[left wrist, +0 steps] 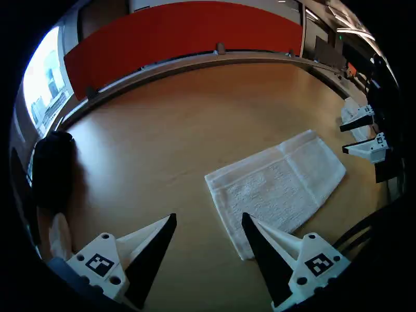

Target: Fold towel

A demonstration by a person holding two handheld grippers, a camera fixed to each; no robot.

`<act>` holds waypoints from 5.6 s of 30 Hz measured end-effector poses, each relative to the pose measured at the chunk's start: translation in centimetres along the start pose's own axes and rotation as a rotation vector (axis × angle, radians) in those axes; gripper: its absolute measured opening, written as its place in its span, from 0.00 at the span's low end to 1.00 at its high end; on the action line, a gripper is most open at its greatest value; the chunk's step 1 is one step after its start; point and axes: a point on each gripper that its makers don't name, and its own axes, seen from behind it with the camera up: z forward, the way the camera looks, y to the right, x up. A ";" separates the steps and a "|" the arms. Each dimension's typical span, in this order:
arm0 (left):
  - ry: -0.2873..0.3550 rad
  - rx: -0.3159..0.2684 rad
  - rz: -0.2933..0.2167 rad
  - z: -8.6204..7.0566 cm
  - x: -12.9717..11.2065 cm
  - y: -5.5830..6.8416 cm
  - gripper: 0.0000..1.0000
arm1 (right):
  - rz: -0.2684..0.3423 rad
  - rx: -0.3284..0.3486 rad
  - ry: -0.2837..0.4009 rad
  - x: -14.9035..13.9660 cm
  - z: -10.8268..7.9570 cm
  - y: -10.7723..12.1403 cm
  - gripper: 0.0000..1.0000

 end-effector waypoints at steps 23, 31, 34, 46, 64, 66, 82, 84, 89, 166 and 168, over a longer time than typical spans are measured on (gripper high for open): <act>-0.016 -0.009 -0.049 -1.6 -3.6 1.3 0.93 | -0.004 0.005 0.002 -2.7 -2.5 -1.4 0.91; -0.005 0.008 -0.069 -2.3 -4.1 1.1 0.93 | -0.020 0.026 0.007 -2.6 -2.4 -1.7 0.91; -0.001 0.016 -0.081 -2.8 -4.4 1.0 0.93 | -0.029 0.034 0.008 -2.7 -2.4 -1.8 0.91; 0.015 0.051 -0.114 -4.6 -6.2 0.5 0.93 | -0.069 0.089 0.007 -3.0 -2.1 -2.5 0.91; 0.059 0.097 -0.165 -6.7 -7.9 0.0 0.93 | -0.155 0.146 -0.041 -3.9 -1.7 -3.0 0.89; 0.065 0.103 -0.169 -7.0 -8.2 0.0 0.93 | -0.163 0.154 -0.049 -4.0 -1.7 -3.1 0.88; 0.089 0.138 -0.200 -8.8 -10.0 0.0 0.93 | -0.202 0.200 -0.128 -5.4 -1.1 -3.4 0.54; 0.093 0.140 -0.205 -9.1 -10.2 0.0 0.93 | -0.203 0.201 -0.138 -5.7 -1.0 -3.3 0.52; 0.100 0.137 -0.218 -9.4 -10.6 0.4 0.93 | -0.203 0.212 -0.150 -6.1 -1.0 -3.6 0.46; 0.248 0.180 -0.231 -14.1 -10.4 0.1 0.93 | -0.348 0.158 0.039 5.6 -3.3 -3.8 0.04; 0.248 0.182 -0.235 -14.2 -10.6 0.2 0.93 | -0.364 0.166 0.043 6.2 -3.3 -4.2 0.04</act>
